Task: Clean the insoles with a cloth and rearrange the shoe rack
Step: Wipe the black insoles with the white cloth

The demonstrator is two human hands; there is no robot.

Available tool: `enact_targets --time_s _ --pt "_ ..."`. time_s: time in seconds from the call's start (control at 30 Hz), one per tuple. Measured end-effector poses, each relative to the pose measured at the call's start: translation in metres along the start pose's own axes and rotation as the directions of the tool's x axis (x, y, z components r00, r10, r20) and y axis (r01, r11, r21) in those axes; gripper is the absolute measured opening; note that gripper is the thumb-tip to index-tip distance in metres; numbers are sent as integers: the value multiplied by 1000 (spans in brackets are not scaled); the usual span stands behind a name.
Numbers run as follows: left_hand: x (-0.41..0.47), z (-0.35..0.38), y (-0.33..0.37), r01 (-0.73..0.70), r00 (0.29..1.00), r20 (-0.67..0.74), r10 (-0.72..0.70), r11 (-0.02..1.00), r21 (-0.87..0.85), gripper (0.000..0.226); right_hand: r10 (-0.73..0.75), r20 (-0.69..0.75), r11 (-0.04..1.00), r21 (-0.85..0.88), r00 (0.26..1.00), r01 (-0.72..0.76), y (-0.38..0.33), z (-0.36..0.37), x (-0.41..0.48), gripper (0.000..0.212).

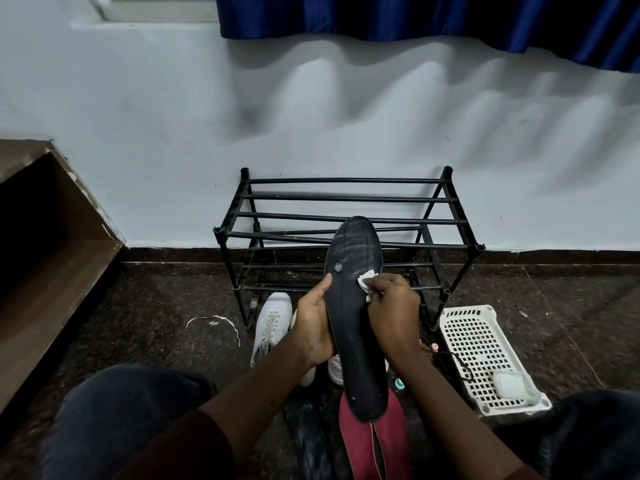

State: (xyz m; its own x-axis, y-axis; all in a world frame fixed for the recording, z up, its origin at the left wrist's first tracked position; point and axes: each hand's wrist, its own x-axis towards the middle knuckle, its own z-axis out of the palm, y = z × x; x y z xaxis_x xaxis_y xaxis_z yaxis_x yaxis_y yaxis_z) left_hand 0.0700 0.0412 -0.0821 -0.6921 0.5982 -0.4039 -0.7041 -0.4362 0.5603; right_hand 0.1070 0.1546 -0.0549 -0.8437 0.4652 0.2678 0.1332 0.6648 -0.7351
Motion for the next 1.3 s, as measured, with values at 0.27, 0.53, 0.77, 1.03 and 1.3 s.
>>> enact_targets --time_s 0.27,0.53,0.77,1.03,1.3 --pt "-5 8 8 -28 999 21 28 1000 -6 62 -209 37 978 -17 977 210 14 5 -21 34" --pt "1 4 -2 -9 999 -46 7 999 -44 95 -363 78 914 -165 929 371 4 13 -43 35" --pt "1 4 -4 -43 996 -81 41 999 -24 82 -380 114 869 -297 918 397 3 10 -27 36" --pt "-1 5 -5 -31 997 -66 29 999 -18 83 -225 -7 929 -303 974 212 -8 19 -21 33" --pt "-5 4 2 -37 992 -123 34 999 -18 91 -297 24 953 -50 954 298 -17 23 -37 39"
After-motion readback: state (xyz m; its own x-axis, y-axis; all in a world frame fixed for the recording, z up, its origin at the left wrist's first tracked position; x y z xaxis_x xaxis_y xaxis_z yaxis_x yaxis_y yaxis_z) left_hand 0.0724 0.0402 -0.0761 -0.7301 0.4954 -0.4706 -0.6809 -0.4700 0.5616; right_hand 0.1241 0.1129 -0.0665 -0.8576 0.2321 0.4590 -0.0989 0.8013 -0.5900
